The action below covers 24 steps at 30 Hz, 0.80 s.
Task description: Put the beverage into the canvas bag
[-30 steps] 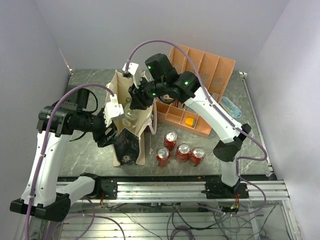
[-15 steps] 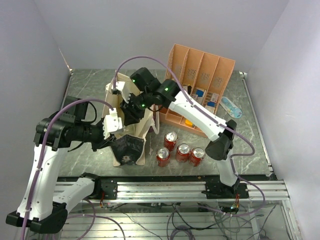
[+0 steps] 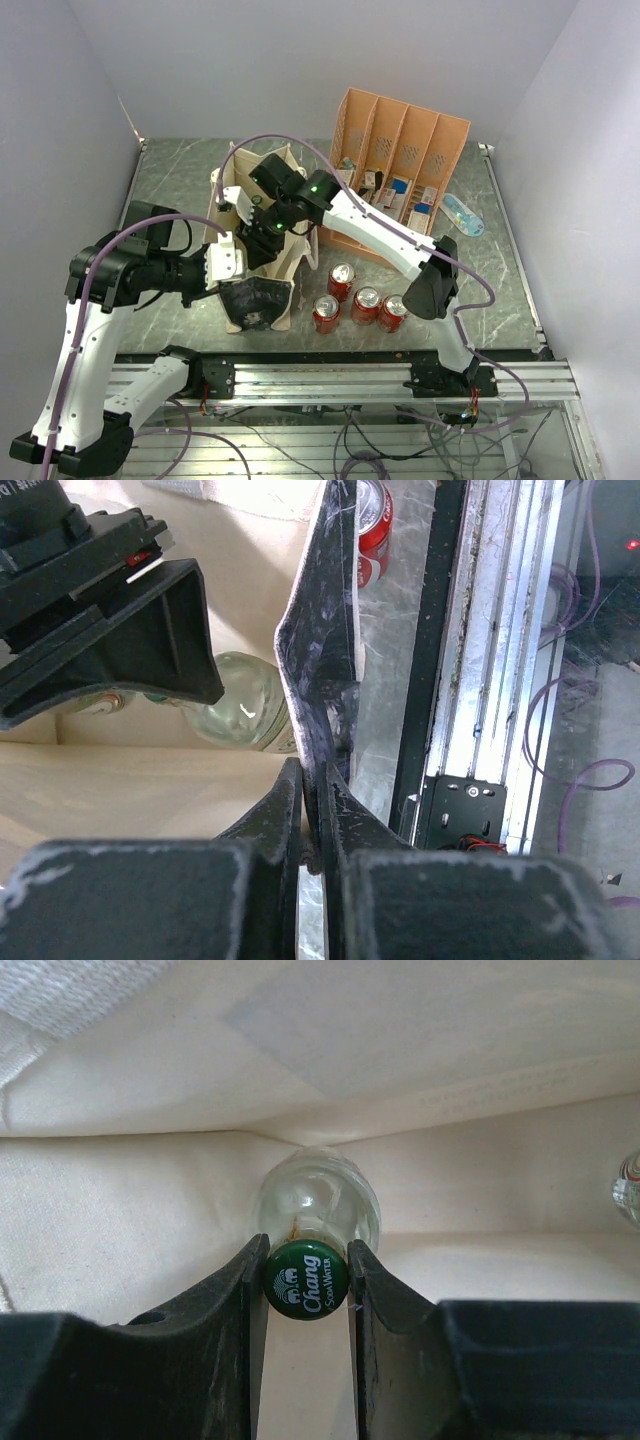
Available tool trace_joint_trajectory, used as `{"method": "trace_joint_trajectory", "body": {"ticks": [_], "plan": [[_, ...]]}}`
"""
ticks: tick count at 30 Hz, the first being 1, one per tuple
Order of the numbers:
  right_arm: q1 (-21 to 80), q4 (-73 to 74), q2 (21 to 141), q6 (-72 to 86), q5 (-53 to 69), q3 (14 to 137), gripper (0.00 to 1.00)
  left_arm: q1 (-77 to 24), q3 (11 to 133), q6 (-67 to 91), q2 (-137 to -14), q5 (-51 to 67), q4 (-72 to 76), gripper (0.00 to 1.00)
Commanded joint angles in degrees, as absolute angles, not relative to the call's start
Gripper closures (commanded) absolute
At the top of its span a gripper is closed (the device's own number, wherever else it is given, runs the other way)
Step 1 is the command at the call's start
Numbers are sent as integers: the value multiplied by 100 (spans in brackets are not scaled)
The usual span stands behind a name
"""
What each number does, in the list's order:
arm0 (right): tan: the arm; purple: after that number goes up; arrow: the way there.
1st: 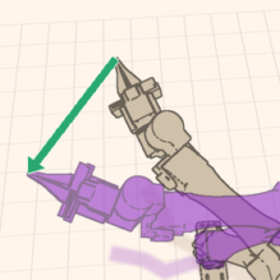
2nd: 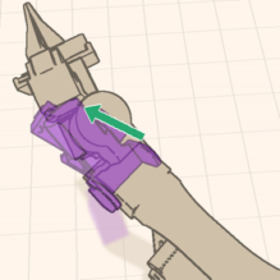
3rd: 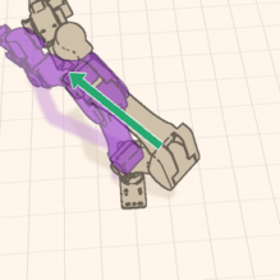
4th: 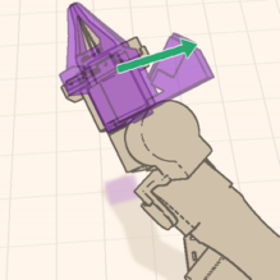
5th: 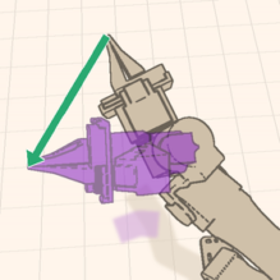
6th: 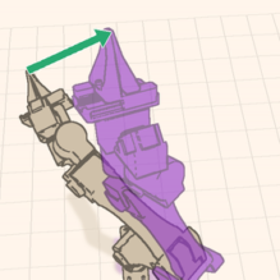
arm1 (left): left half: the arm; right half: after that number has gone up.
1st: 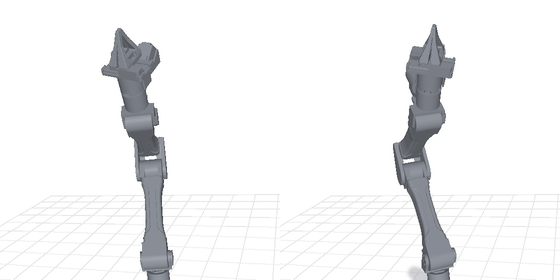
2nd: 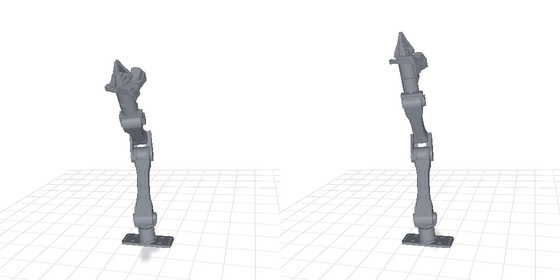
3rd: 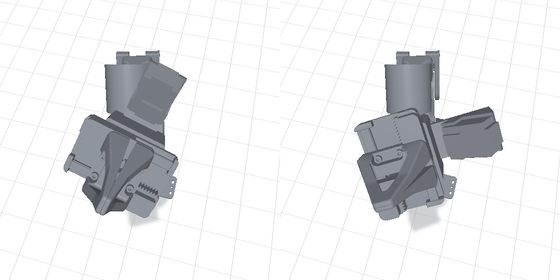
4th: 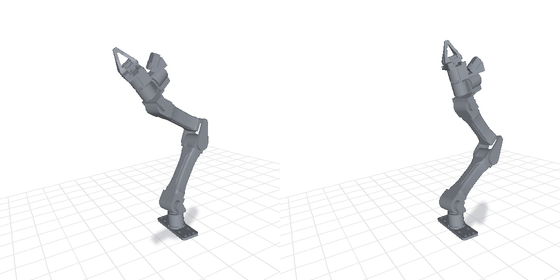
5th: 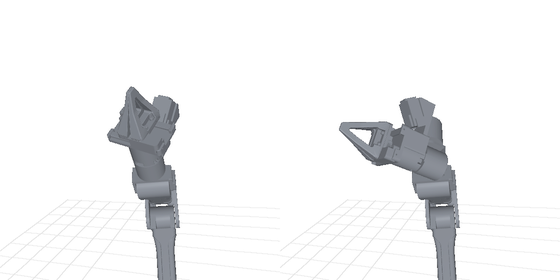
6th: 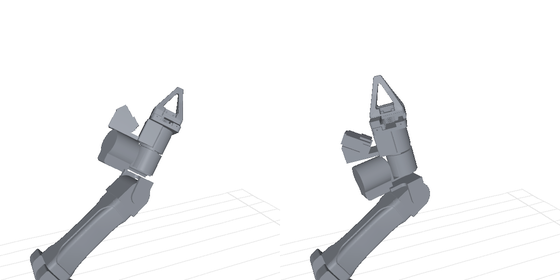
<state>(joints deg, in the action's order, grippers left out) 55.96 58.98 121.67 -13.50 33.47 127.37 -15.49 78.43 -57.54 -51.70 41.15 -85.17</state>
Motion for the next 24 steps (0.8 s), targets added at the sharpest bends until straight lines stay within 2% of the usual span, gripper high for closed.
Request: {"method": "trace_joint_trajectory", "body": {"ticks": [1,8,24], "plan": [[5656,6014,12096,-1371,3872,12604,100,-1586,7875,-5634,-5130,4231,-8370,93],[5651,6103,12027,-1528,3908,12145,100,-1591,7944,-5381,-5007,4287,-8248,93],[5541,6338,11911,-1344,4706,12264,100,-1591,7674,-5144,-4633,3868,-7688,93]]}}
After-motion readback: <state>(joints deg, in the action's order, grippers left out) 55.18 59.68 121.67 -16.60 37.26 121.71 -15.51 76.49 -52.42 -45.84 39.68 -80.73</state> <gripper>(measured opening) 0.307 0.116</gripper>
